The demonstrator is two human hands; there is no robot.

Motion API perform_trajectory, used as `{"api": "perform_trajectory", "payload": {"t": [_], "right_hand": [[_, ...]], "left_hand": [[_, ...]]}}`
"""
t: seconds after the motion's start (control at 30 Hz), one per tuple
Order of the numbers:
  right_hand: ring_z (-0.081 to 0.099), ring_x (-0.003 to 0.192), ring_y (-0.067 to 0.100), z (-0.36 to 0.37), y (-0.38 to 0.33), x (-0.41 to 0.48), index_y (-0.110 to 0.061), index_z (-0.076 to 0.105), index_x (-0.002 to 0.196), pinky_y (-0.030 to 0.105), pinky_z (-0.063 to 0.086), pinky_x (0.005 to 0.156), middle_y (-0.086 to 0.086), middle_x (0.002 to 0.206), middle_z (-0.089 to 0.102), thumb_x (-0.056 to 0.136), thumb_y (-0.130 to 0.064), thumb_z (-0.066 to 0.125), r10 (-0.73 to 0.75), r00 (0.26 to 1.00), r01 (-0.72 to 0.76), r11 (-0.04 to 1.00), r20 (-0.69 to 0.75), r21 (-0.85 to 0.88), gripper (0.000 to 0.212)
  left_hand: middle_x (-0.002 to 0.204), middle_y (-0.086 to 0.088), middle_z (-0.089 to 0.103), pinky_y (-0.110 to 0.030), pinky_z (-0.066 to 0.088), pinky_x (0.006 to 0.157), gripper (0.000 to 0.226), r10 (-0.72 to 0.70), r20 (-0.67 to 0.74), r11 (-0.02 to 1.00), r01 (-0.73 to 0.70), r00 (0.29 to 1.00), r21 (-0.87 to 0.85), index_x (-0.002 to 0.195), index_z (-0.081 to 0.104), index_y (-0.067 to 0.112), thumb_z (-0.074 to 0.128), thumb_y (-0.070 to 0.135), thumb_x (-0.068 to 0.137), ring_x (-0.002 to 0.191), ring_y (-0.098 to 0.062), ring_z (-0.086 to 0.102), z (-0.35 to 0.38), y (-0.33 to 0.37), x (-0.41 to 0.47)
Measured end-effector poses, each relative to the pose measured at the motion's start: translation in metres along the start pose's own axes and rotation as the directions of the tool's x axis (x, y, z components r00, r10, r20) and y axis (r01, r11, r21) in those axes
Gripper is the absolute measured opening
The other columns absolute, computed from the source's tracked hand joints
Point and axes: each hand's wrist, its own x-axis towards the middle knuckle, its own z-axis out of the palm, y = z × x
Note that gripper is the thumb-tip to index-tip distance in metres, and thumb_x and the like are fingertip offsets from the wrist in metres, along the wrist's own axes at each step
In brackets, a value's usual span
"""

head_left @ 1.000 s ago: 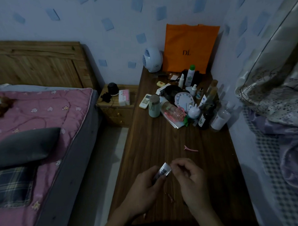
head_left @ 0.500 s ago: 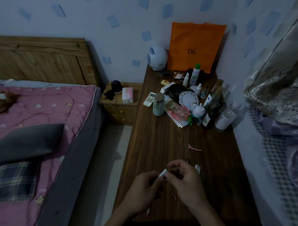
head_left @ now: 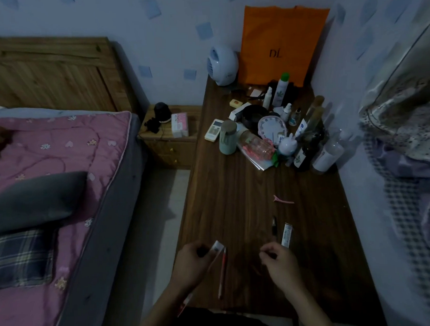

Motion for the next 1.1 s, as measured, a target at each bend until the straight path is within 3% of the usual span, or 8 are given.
{"api": "perform_trajectory", "payload": {"t": [0.1,0.23,0.37,0.53,0.7,0.8,0.9,1.1], "right_hand": [[0.059,0.088,-0.002,0.007,0.025,0.009,-0.036,0.063,0.084,0.012,0.039,0.063,-0.021,0.092,0.061,0.091,-0.021,0.068,0.037,0.999,-0.036,0.994,0.002,-0.107,0.017],[0.058,0.073,-0.006,0.018,0.043,0.019,-0.038,0.060,0.081,0.011,0.040,0.056,-0.015,0.085,0.064,0.090,-0.021,0.069,0.059,0.997,-0.043,0.967,0.056,-0.252,0.021],[0.063,0.083,0.002,0.026,0.050,0.024,-0.032,0.066,0.094,0.021,0.053,0.072,-0.010,0.092,0.070,0.088,-0.025,0.070,0.042,0.994,0.001,0.916,0.097,-0.402,0.010],[0.067,0.097,0.014,0.036,0.054,0.026,-0.022,0.070,0.108,0.026,0.052,0.082,-0.002,0.106,0.072,0.085,-0.032,0.069,-0.020,0.997,0.058,0.829,0.074,-0.556,0.025],[0.066,0.099,0.016,0.040,0.055,0.030,-0.022,0.067,0.108,0.028,0.051,0.080,-0.002,0.108,0.069,0.087,-0.036,0.068,-0.030,0.996,0.072,0.787,0.078,-0.612,0.025],[0.066,0.098,0.017,0.042,0.057,0.032,-0.022,0.067,0.105,0.029,0.052,0.079,-0.001,0.107,0.069,0.088,-0.035,0.067,-0.050,0.995,0.096,0.762,0.090,-0.641,0.021],[0.067,0.098,0.019,0.042,0.058,0.032,-0.021,0.067,0.104,0.030,0.053,0.079,0.000,0.107,0.069,0.090,-0.033,0.063,-0.054,0.992,0.116,0.736,0.113,-0.667,0.019],[0.061,0.074,0.003,0.035,0.054,0.030,-0.034,0.055,0.084,0.022,0.050,0.063,-0.010,0.082,0.065,0.091,-0.033,0.062,0.012,0.992,0.056,0.861,0.129,-0.505,0.010]], "left_hand": [[0.079,-0.004,0.074,-0.040,0.058,0.071,0.026,-0.093,0.059,0.996,0.094,0.994,-0.011,0.081,0.072,0.018,0.062,0.041,0.088,0.073,-0.012,0.070,0.006,-0.018,0.015],[0.076,-0.007,0.073,-0.038,0.057,0.067,0.031,-0.147,0.045,0.977,0.138,0.988,0.161,0.079,0.071,0.012,0.062,0.040,0.087,0.069,-0.016,0.069,0.018,-0.040,0.035],[0.068,-0.002,0.068,-0.030,0.051,0.056,0.030,-0.172,0.020,0.958,0.162,0.985,0.236,0.074,0.067,0.018,0.062,0.044,0.086,0.060,-0.010,0.064,0.032,-0.048,0.049],[0.065,0.003,0.066,-0.030,0.053,0.055,0.039,-0.191,-0.026,0.942,0.191,0.981,0.275,0.073,0.062,0.024,0.051,0.059,0.088,0.058,-0.010,0.064,0.043,-0.054,0.058],[0.074,0.006,0.069,-0.033,0.057,0.068,0.037,-0.175,-0.056,0.921,0.183,0.983,0.344,0.085,0.063,0.028,0.045,0.059,0.090,0.067,-0.012,0.066,0.050,-0.062,0.052],[0.077,0.008,0.067,-0.028,0.052,0.064,0.035,-0.141,-0.081,0.915,0.161,0.987,0.369,0.092,0.064,0.025,0.047,0.056,0.091,0.069,-0.009,0.062,0.047,-0.070,0.048],[0.089,0.000,0.068,-0.035,0.054,0.074,0.029,-0.077,-0.138,0.891,0.130,0.987,0.435,0.095,0.061,0.021,0.049,0.047,0.092,0.082,-0.018,0.062,0.044,-0.071,0.045],[0.096,0.005,0.066,-0.032,0.054,0.074,0.030,0.026,-0.071,0.898,0.008,0.997,0.440,0.102,0.062,0.027,0.045,0.049,0.091,0.084,-0.012,0.061,0.071,-0.059,0.026]]}}
